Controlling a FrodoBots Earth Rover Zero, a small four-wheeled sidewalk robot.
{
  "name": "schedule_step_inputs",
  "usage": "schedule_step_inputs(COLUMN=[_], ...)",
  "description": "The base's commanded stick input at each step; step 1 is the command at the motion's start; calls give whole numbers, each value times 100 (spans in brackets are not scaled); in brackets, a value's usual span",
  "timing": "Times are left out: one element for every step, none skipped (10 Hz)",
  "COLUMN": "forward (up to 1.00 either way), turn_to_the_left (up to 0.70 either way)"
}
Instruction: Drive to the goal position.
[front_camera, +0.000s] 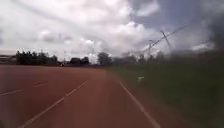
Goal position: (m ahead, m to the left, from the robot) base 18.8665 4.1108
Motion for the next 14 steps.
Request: schedule_step_inputs(forward=[70,70,70,70,70,70,70,70,70,70,70,70,70,70], turn_to_the_left=[0,0,0,0,0,0,-30,-30,-30,-30,-30,0,0,0])
